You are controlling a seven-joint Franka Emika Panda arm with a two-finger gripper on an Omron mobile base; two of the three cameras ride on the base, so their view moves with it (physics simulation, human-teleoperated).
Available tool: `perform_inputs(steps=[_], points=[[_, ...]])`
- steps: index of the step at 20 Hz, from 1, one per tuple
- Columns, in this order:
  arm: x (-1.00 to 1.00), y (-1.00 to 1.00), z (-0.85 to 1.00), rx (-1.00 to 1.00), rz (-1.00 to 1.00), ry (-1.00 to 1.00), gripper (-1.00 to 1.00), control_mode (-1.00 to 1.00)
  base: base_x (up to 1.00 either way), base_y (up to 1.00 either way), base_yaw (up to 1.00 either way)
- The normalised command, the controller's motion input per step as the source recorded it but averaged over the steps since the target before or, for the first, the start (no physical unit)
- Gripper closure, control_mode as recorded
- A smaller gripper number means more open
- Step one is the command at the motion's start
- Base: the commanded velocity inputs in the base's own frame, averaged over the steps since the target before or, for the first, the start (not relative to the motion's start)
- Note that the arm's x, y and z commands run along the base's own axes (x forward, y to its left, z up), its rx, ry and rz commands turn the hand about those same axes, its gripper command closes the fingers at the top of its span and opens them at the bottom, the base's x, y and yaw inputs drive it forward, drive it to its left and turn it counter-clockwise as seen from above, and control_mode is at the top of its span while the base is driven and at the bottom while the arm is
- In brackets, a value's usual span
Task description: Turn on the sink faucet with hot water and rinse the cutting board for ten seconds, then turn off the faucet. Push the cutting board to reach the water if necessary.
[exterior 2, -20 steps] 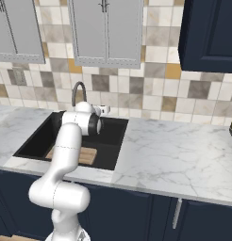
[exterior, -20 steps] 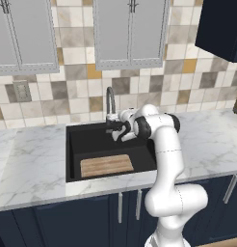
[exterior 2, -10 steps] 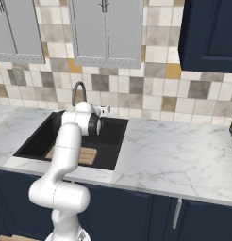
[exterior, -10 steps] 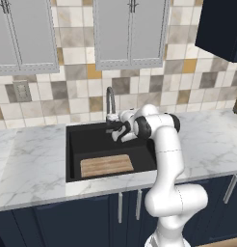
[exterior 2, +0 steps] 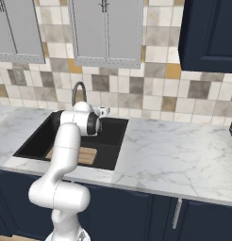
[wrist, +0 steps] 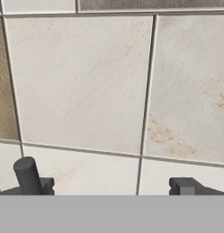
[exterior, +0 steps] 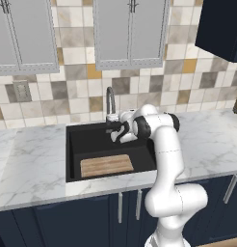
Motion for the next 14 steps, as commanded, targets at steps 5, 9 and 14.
perform_inputs(steps=[5,9,14], points=[[-0.27,-0.22,0.0,0.0,0.0,0.0,-1.0,-1.0,0.0,0.0,0.0],[-0.25,-0.2,0.0,0.0,0.0,0.0,-1.0,-1.0,0.0,0.0,0.0],[-0.33,-0.13,0.0,0.0,0.0,0.0,-1.0,-1.0,0.0,0.0,0.0]])
